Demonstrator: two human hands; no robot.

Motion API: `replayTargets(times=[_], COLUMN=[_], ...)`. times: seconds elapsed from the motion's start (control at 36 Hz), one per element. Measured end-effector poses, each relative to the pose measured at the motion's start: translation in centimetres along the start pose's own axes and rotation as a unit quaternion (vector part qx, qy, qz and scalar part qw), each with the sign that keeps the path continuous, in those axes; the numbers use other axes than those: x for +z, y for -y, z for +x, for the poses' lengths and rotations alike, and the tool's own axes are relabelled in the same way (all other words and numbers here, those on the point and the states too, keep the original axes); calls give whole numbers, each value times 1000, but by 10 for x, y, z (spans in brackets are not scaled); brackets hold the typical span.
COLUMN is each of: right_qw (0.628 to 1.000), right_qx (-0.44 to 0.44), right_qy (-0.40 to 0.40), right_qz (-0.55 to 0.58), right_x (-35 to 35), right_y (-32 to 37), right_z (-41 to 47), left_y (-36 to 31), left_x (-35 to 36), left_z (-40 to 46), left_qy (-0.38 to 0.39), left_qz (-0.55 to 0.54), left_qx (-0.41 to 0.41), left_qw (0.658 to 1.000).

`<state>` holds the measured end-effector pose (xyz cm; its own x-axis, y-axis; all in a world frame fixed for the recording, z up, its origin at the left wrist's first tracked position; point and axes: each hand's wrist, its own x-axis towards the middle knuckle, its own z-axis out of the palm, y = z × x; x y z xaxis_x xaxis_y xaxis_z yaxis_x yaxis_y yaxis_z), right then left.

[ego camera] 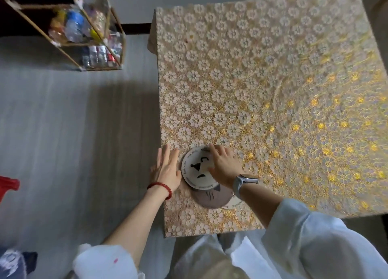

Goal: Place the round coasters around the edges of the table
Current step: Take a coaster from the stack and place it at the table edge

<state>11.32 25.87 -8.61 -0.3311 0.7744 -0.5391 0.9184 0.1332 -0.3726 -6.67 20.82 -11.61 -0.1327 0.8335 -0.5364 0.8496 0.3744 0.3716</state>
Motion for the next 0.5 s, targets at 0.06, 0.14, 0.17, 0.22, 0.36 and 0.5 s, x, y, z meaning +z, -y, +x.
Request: replayTargets(times=[0.06, 0.14, 0.17, 0.22, 0.36, 0.5], right_qw=[1000, 999, 998, 997, 993, 981], right_qx=[-8, -28, -36, -49, -47, -5], right_qy=[-3, -29, -35, -58, -96, -85], right_qz=[-16, -27, -33, -29, 46, 173], right_x=[3, 2, 2, 2, -8, -19], right_y=[-3, -5, -5, -4, -10, -49], right_z=[5, 7, 6, 4, 1, -21], left_y=[-2, -2, 0, 4, 0, -20], left_x=[4, 12, 13, 14, 7, 1], left_z=[6, 4, 2, 1, 0, -4], left_qy=[8, 4, 2, -2, -3, -59], left_qz=[12, 23, 24, 26, 12, -39], left_qx=[3, 5, 7, 12, -1, -33], left_qw=[1000, 1000, 1000, 1000, 1000, 997])
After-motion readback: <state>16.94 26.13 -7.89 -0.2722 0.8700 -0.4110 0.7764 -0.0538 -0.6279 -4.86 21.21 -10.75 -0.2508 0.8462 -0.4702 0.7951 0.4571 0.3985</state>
